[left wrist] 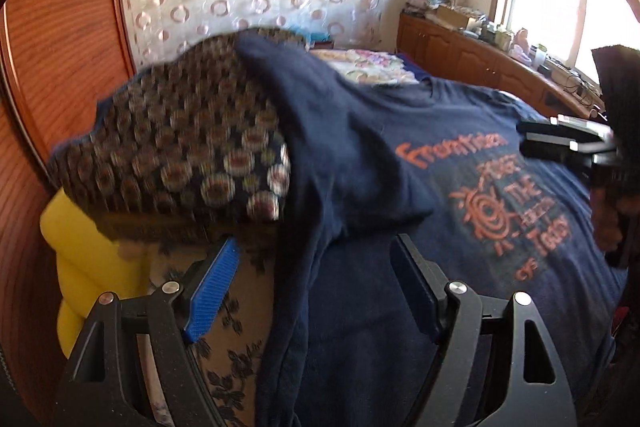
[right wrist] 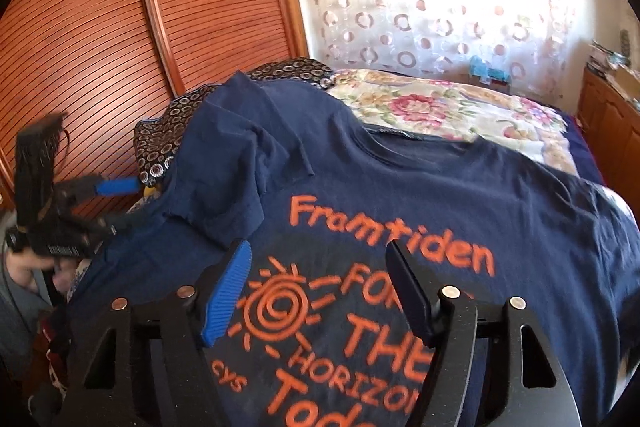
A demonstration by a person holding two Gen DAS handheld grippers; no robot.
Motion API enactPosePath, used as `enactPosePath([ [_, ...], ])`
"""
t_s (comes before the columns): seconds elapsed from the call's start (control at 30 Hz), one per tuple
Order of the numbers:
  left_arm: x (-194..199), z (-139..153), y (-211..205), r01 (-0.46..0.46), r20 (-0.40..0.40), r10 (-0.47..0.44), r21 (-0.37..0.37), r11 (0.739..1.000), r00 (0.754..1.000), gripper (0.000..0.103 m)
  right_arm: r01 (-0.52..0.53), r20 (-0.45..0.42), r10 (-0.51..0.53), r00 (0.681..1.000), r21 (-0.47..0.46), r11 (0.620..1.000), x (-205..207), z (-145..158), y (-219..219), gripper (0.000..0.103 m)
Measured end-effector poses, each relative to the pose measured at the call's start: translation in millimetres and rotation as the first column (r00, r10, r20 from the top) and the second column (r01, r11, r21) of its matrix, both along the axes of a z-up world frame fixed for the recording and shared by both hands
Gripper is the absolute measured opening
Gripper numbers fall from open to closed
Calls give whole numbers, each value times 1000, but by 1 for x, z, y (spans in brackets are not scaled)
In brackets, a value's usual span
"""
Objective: Fold small clothes
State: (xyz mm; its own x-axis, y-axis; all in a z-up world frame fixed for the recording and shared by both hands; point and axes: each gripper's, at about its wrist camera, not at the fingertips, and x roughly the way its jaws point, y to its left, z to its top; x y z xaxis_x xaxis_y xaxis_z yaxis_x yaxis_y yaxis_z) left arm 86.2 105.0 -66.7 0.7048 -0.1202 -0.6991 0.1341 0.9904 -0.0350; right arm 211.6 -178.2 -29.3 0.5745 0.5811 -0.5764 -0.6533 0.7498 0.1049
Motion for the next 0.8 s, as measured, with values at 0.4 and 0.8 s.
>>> enactPosePath([
  [0.4,12,-32,-5,-50,-123,54,34,998,991,79,-92,-80,86,993,-75,993,102,-16,72,58],
  [0.8,13,-33,-3,-44,-128,47,28,999,991,85,-144,-157,127,979,-103,984,167,-39,109,19],
])
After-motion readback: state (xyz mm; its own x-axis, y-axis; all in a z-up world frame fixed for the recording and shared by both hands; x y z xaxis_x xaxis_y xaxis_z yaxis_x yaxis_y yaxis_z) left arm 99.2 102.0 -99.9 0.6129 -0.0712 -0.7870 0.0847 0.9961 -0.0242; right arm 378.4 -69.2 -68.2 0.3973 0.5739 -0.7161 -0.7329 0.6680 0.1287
